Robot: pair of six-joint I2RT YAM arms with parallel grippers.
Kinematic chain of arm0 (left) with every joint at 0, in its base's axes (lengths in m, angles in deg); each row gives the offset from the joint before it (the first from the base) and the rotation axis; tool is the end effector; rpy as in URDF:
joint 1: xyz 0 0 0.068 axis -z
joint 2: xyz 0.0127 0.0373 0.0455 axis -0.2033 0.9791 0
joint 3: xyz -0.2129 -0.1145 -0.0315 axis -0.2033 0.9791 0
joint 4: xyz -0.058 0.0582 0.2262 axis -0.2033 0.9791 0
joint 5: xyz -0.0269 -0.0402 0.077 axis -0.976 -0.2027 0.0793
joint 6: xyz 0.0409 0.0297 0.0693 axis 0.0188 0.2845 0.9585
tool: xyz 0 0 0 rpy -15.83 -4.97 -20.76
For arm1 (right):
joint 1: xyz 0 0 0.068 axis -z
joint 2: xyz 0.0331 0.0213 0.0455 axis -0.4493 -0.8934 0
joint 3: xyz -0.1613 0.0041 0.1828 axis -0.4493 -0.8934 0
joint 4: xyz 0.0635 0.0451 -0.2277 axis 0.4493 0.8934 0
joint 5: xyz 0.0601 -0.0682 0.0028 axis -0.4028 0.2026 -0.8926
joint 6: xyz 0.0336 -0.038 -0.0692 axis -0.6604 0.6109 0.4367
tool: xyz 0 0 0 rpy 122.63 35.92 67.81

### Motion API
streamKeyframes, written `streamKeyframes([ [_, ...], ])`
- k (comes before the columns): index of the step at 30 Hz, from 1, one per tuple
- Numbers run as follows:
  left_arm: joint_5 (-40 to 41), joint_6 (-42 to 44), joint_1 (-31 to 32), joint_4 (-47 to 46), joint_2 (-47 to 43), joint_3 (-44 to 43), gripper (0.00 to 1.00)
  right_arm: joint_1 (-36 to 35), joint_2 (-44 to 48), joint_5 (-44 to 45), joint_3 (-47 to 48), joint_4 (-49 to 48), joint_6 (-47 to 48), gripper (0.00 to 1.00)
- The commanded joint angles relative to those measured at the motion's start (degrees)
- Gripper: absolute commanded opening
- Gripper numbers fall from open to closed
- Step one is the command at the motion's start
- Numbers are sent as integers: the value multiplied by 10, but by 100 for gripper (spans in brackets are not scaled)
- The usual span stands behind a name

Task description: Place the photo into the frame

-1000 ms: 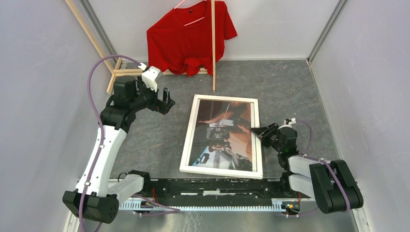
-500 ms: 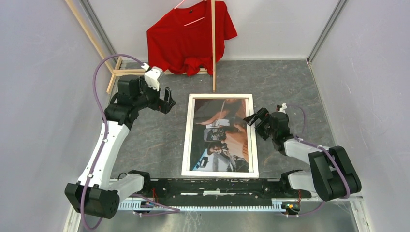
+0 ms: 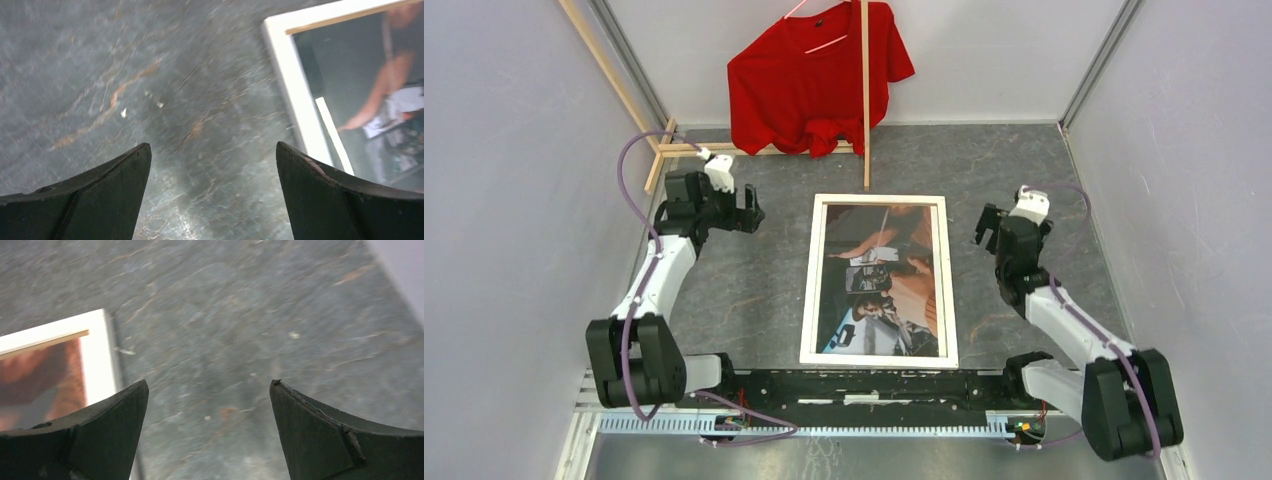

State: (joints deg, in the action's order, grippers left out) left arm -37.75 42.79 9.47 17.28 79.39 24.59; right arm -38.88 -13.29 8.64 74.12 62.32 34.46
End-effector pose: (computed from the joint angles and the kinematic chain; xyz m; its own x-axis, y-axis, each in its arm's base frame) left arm 0.2946 -0.0165 0.2401 -0.5362 0.1237 -0.8350 0.3522 0.9318 -0.0882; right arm 0.2633 0.0265 0.1778 -0.3758 0.2716 -0.8860 0.3063 0.9388 0.1579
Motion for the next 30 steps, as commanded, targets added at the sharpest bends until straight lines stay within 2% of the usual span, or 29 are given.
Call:
streamKeyframes([
  [1,-45,-1,-55,-183,48,83,100,4,45,143,-97,-196,151,98],
  [5,-57,-29,-69,-323,87,153,100,26,44,139,-152,-251,167,98],
  [10,-35,-65,-70,-483,133,215,100,44,48,129,-232,-370,213,98],
  [14,-29,-102,-72,-619,153,274,100,58,19,116,-272,-451,215,98],
  [16,-22,-115,-75,-654,149,291,100,58,-4,111,-288,-495,238,98],
  [19,-27,-135,-77,-803,154,358,100,58,-29,125,-333,-592,232,98],
  [22,-14,-130,-76,-856,134,403,100,58,-55,112,-363,-684,249,98],
  [24,-19,-127,-75,-942,135,453,100,58,-73,97,-402,-782,260,98],
  [25,-9,-124,-70,-987,135,472,100,57,-75,67,-413,-800,270,98],
  [27,22,-123,-62,-1012,147,483,100,58,-102,37,-413,-821,280,98],
  [29,23,-124,-52,-1040,191,468,100,56,-161,24,-418,-918,302,98],
  [30,24,-124,-50,-996,189,450,100,53,-145,23,-407,-865,300,98],
])
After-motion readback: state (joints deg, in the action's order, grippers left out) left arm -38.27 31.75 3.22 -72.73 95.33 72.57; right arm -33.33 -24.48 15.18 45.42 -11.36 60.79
